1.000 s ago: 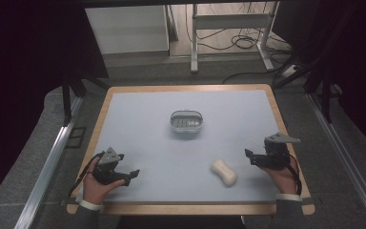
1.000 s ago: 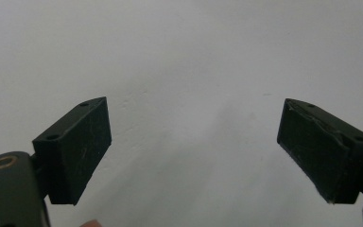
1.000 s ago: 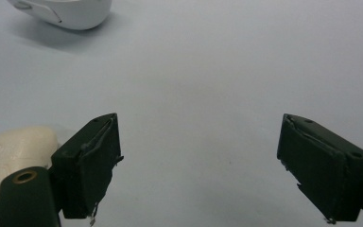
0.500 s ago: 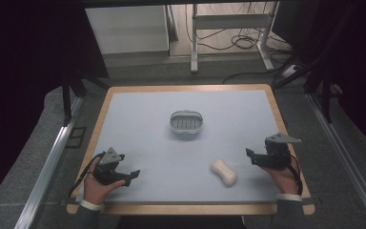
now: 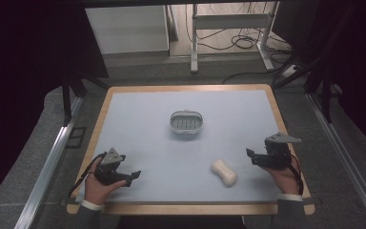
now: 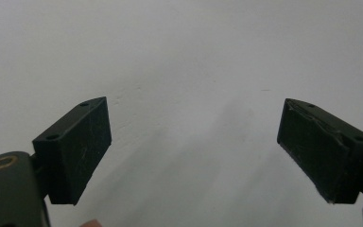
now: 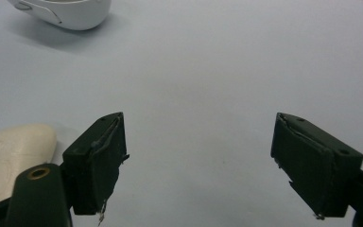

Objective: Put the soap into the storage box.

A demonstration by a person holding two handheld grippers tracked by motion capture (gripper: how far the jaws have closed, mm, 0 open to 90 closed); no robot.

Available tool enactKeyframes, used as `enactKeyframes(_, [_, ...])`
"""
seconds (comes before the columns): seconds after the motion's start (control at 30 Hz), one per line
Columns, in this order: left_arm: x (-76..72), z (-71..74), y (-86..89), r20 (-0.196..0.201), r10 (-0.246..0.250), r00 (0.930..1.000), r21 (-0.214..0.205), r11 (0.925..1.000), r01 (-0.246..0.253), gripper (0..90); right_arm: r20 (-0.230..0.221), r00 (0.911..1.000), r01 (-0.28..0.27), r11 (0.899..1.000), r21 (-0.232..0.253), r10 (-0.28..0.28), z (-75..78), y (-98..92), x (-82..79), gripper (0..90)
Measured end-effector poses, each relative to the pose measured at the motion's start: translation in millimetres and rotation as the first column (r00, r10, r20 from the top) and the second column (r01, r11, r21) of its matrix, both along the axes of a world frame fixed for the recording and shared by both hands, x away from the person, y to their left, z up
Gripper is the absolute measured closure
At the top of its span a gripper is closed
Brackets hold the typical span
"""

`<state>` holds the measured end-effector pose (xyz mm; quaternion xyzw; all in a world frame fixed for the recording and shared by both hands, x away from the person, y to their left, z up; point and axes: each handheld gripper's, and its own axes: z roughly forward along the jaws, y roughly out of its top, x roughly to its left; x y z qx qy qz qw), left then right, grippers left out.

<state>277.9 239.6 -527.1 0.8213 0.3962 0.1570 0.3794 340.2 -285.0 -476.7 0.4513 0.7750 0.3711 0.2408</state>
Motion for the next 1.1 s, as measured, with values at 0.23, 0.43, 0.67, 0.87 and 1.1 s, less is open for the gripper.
enactKeyframes(0.23, [-1.9,3.0,3.9,0.007,0.012,0.9999,-0.003,0.9999,-0.012,11.2,-0.009,0.9989,-0.047,0.999,-0.005,0.047,6.6,7.5,1.1,19.2])
enactKeyframes(0.43, [-2.0,3.5,3.8,0.008,0.009,0.9999,-0.011,0.9999,-0.009,11.2,-0.017,0.9965,-0.083,0.995,-0.051,0.082,16.7,14.1,3.1,19.2])
enactKeyframes(0.67, [-2.3,3.9,4.4,0.006,0.013,0.9999,-0.013,0.9998,-0.013,11.2,-0.027,0.989,-0.147,0.987,-0.065,0.146,26.4,21.5,-0.9,22.0])
enactKeyframes(0.87, [-1.7,2.7,2.9,0.002,0.009,1.0,-0.009,0.9999,-0.009,11.2,-0.063,0.9861,-0.158,0.985,-0.072,0.154,27.8,28.0,-0.4,22.7])
enactKeyframes(1.1, [-1.7,2.6,2.9,0.002,0.008,1.0,-0.008,0.9999,-0.008,11.1,-0.089,0.9805,-0.179,0.983,-0.04,0.175,35.4,34.0,-2.2,23.9])
